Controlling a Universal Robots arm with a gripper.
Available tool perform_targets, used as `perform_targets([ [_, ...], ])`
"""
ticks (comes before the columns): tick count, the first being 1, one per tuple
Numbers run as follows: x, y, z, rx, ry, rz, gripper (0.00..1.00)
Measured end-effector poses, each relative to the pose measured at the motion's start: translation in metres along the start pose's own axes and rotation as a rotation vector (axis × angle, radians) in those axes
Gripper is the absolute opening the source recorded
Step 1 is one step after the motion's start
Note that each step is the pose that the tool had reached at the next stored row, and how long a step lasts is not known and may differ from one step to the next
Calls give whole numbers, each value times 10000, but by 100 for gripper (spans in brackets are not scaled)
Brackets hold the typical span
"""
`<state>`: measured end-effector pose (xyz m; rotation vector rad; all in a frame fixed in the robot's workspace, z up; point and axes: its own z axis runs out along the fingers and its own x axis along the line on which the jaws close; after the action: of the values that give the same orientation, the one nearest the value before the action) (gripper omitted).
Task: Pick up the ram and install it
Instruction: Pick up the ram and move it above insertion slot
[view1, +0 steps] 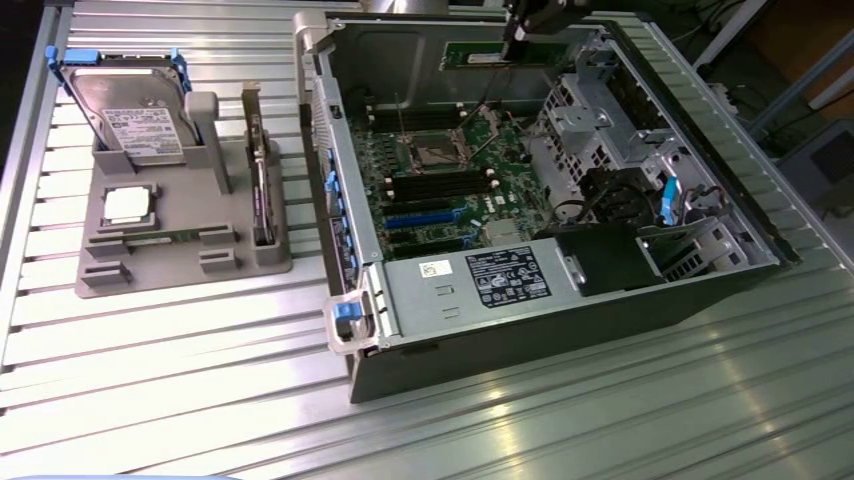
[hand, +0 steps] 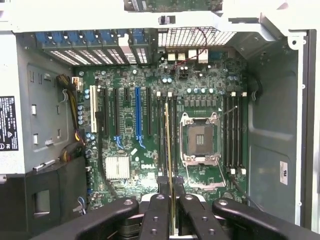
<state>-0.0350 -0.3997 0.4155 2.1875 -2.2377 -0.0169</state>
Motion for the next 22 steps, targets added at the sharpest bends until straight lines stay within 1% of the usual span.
perform_targets([
  [1,21,-1,6,12,39,1,14],
  [2,48,2,13,41,105,4,14],
  [3,50,31,43,151,110,107,14],
  [4,49,36,55,151,90,265,14],
  [5,30,40,58,151,87,329,14],
  [6,-56,47,58,158,86,330,14],
  [8,-72,121,60,270,76,330,14],
  [10,-30,119,79,272,69,334,14],
  [13,-30,97,107,271,70,337,14],
  [14,-32,97,121,271,68,339,14],
  [16,-83,98,131,271,67,339,14],
  [18,-84,97,202,270,60,363,14],
  [19,-84,96,217,270,62,369,14],
  [22,-83,96,219,271,60,370,14],
])
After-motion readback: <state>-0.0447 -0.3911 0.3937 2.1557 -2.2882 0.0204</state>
